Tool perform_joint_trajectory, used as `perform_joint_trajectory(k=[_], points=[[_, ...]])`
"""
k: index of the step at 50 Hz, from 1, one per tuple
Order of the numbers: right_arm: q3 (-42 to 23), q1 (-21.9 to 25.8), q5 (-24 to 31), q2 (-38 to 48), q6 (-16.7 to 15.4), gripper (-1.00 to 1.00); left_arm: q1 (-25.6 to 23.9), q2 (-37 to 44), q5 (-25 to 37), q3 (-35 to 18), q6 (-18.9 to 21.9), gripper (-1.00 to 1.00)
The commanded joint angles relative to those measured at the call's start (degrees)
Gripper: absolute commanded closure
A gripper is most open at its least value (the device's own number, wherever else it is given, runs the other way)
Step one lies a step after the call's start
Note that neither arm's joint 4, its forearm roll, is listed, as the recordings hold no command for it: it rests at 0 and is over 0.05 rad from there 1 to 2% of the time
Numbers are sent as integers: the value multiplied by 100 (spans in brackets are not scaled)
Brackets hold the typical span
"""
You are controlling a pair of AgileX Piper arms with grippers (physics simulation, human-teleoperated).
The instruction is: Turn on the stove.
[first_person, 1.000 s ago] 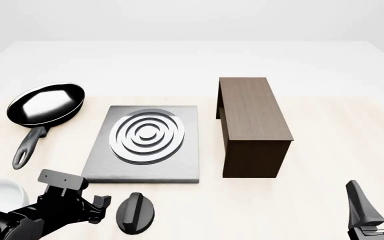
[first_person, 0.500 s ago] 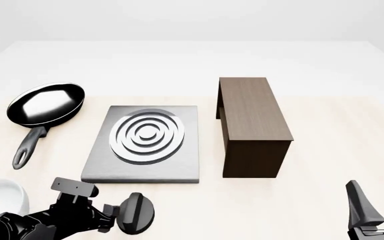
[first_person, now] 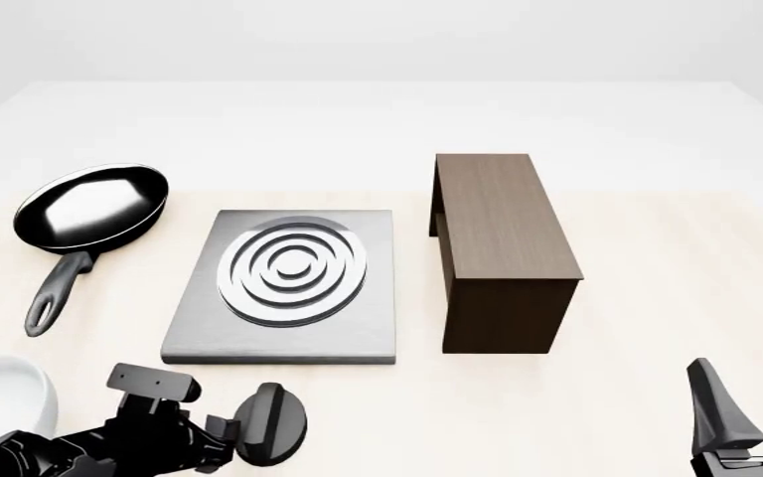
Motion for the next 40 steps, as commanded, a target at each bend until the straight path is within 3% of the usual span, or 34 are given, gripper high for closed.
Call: perform_joint_trajectory(k=[1, 6, 7, 11, 26, 40], points=[[0, -2, 0, 0, 0, -100, -372, 207, -18, 11, -372, -100], [0, 0, 0, 1, 1, -100, -616, 330, -86, -7, -619, -100], [0, 2, 0, 0, 0, -100, -866, 476, -176, -12, -902, -100], [0, 0, 0, 0, 1, -100, -854, 376, -93, -29, -877, -100], [0, 0, 0, 0, 0, -100, -1538, 353, -57, -88, -1552, -100], [0, 0, 0, 0, -1, -100, -1598, 245, -50, -68, -1590, -100]])
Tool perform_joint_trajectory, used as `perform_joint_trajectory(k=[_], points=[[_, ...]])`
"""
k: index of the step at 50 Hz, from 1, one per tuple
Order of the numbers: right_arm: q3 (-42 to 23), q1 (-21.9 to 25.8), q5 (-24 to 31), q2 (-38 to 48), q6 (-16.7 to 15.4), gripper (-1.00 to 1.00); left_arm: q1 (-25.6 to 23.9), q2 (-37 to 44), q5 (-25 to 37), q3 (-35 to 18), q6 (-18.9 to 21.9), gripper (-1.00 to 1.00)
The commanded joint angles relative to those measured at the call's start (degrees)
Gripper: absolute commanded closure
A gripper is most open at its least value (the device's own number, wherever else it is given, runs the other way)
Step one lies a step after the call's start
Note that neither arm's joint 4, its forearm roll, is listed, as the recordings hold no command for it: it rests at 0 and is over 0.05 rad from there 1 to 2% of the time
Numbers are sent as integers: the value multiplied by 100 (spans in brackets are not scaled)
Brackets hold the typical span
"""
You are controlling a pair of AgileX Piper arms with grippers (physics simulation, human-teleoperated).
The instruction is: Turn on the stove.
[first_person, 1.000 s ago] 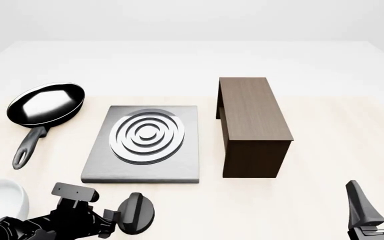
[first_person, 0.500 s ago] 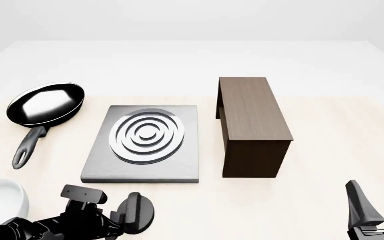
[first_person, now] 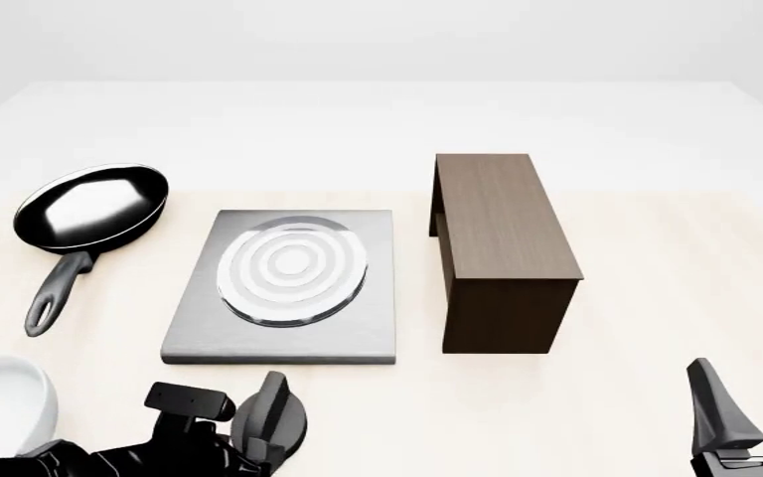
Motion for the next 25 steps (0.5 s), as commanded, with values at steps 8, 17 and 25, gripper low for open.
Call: perform_joint_trajectory(k=[8, 17, 25], points=[[0, 0, 0, 0, 0, -100, -140, -159, 98, 11, -280, -100], [0, -1, 0, 0, 1, -100, -137, -283, 131, 33, -253, -100], [0, -1, 0, 0, -1, -100, 203, -2454, 1612, -288, 704, -100]])
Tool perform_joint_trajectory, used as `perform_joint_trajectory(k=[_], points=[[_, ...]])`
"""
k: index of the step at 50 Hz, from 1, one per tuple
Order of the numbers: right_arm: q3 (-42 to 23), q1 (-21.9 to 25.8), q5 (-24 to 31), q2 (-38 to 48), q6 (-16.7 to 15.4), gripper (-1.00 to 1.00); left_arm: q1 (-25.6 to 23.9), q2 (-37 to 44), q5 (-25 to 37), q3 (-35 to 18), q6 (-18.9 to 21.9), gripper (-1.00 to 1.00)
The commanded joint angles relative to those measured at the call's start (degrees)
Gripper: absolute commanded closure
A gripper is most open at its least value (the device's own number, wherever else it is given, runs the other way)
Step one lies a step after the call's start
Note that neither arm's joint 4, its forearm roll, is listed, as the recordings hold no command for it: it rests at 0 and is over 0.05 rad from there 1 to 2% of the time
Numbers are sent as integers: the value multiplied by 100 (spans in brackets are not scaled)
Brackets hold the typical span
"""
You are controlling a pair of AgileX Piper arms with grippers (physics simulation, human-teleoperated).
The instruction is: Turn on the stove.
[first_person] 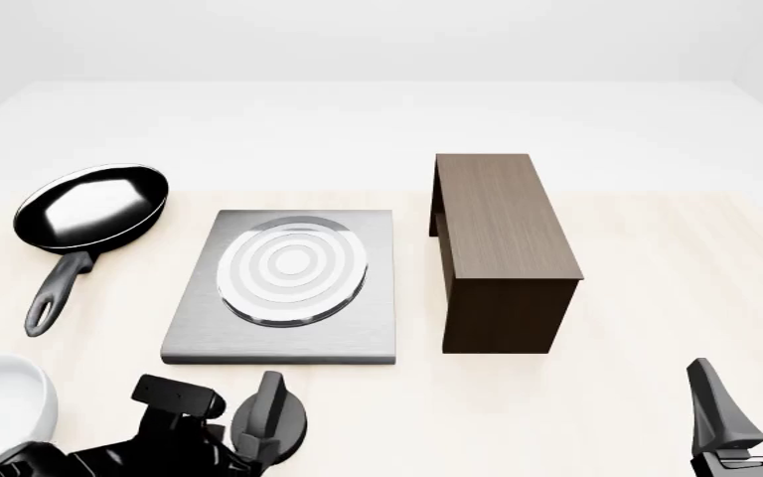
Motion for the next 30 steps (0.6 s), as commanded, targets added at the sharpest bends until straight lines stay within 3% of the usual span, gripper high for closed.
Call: perform_joint_trajectory(k=[1, 5, 12, 13, 17, 30], points=[[0, 0, 0, 0, 0, -100, 207, -2091, 1429, -382, 799, -100], [0, 1, 0, 1, 1, -100, 26, -2307, 1633, -511, 554, -100], [0, 0, 0, -1, -1, -100, 118, -2637, 1945, -719, 682, -100], [0, 1, 0, 0, -1, -100, 347, -2868, 2111, -830, 898, -100], [0, 0, 0, 0, 0, -100, 637, -3084, 2328, -994, 1098, -100], [0, 1, 0, 0, 0, -100, 1490, -3235, 2568, -1704, 1342, -100]])
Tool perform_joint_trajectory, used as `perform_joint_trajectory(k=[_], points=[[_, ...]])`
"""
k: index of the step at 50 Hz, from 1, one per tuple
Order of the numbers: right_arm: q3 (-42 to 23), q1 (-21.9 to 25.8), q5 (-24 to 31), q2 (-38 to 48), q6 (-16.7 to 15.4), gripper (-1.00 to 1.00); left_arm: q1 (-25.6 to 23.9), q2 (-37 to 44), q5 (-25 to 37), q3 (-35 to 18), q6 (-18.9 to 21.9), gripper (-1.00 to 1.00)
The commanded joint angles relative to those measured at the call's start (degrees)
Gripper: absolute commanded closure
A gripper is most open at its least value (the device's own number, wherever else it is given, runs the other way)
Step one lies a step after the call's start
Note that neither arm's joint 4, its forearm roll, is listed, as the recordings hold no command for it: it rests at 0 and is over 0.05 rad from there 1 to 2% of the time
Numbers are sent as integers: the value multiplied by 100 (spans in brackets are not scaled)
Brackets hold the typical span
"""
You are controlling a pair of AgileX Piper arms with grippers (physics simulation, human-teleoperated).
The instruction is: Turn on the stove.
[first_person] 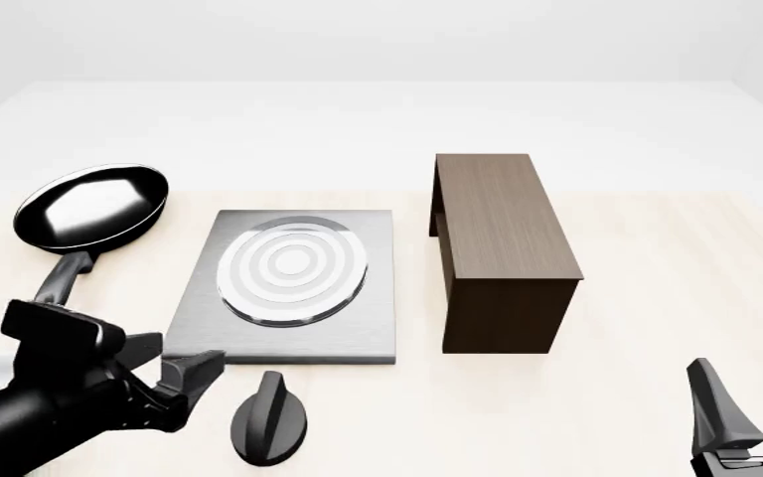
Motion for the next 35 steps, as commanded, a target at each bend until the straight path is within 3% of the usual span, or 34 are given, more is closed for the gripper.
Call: perform_joint_trajectory(k=[1, 11, 22, 35], points=[[0, -1, 0, 1, 1, -100, 644, -253, 330, -611, 235, -100], [0, 0, 0, 0, 1, -100, 967, -232, 344, -781, 261, -100], [0, 0, 0, 1, 1, -100, 1929, -442, 376, -1232, 649, -100], [0, -1, 0, -1, 0, -100, 2337, -264, 441, -1608, 507, -100]])
